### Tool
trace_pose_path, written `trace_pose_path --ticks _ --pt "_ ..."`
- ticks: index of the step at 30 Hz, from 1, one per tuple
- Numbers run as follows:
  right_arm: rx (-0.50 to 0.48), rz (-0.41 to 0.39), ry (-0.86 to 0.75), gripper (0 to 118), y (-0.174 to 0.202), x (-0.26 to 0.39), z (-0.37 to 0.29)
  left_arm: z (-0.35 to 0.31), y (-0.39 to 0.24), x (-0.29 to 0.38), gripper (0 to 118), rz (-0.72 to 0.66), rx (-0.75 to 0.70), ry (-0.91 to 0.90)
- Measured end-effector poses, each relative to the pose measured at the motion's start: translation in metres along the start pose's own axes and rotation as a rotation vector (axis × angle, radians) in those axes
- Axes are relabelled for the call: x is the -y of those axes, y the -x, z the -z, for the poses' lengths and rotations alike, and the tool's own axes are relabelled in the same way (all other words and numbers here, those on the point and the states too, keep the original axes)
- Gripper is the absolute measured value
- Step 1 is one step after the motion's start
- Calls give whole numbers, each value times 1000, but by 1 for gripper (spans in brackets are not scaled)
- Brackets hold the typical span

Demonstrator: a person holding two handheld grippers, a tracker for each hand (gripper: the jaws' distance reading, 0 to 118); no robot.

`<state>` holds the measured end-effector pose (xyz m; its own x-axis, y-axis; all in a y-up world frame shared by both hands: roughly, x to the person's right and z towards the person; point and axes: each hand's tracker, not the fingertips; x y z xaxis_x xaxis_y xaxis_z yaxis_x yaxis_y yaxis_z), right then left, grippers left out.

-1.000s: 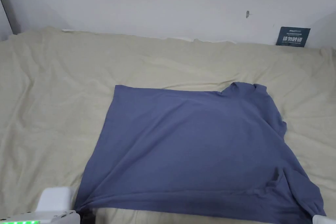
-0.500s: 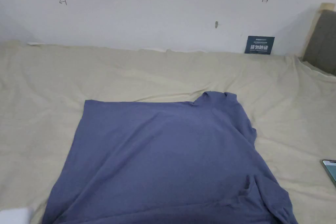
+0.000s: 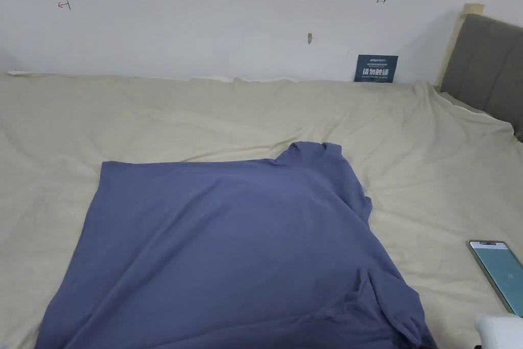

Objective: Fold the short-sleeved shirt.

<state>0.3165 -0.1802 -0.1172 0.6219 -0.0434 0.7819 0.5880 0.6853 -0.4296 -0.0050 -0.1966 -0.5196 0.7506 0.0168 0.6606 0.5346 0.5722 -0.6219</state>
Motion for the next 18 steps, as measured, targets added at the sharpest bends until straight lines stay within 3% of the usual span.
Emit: trace_pose_path --ticks 2,4,5,6,8,9,11,18 --pt "-3 -30 5 81 8 -1 4 0 -3 2 6 4 -10 5" --pt "14 -55 -2 42 15 0 13 0 -5 3 6 27 -25 10" --pt "24 -53 -8 10 17 1 15 0 -5 3 6 31 -29 12" --pt "19 -45 -16 1 16 2 17 0 -5 2 6 31 -28 13" --pt "-23 3 17 1 12 -1 22 -1 -3 1 6 27 -22 15" --pt "17 11 -23 0 14 1 18 -1 -2 0 6 24 -21 16" --pt "-9 -21 -28 0 12 -2 10 -4 0 -1 6 15 -21 12" --pt "-18 4 -59 0 -1 -22 -5 -12 1 -18 6 9 -16 -11"
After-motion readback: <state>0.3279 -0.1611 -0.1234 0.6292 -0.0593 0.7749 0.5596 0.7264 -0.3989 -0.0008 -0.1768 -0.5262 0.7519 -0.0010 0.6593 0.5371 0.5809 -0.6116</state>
